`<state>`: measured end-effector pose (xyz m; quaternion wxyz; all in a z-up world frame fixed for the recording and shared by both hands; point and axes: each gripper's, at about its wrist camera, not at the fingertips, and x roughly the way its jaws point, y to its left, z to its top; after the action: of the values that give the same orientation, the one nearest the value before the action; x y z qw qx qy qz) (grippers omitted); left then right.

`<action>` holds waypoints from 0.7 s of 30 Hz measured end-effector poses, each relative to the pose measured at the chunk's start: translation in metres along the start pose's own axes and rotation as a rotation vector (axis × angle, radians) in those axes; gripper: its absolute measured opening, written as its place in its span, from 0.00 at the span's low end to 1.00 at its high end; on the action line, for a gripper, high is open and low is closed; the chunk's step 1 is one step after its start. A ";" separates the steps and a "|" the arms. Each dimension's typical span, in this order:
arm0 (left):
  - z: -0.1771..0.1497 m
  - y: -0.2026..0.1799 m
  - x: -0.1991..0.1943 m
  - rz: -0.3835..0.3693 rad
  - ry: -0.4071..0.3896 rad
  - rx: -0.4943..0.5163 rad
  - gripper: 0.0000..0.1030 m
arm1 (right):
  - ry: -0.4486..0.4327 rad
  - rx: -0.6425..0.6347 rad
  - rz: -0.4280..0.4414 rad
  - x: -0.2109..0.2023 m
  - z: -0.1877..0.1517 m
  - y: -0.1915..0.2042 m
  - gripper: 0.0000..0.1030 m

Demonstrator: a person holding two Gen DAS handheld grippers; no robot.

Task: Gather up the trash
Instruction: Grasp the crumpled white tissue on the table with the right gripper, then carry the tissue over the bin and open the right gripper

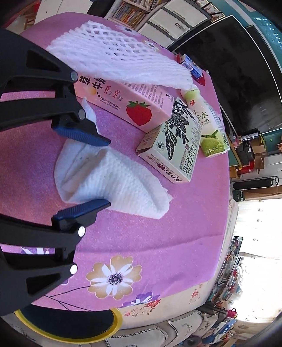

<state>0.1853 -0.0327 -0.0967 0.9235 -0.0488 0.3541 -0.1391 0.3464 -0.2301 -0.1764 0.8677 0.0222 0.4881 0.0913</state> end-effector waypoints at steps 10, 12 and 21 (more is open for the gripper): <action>-0.001 -0.006 0.007 0.001 0.015 0.005 0.92 | -0.069 0.019 0.039 -0.034 -0.014 -0.004 0.06; -0.001 -0.006 0.007 0.001 0.016 0.005 0.92 | -0.095 0.025 0.049 -0.049 -0.017 -0.006 0.06; -0.001 -0.014 0.001 0.002 0.002 0.027 0.92 | -0.223 0.085 0.018 -0.124 -0.037 -0.045 0.07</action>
<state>0.1825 -0.0466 -0.0955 0.9238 -0.0359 0.3534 -0.1429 0.2585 -0.2987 -0.0968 0.9141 0.0736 0.3915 0.0754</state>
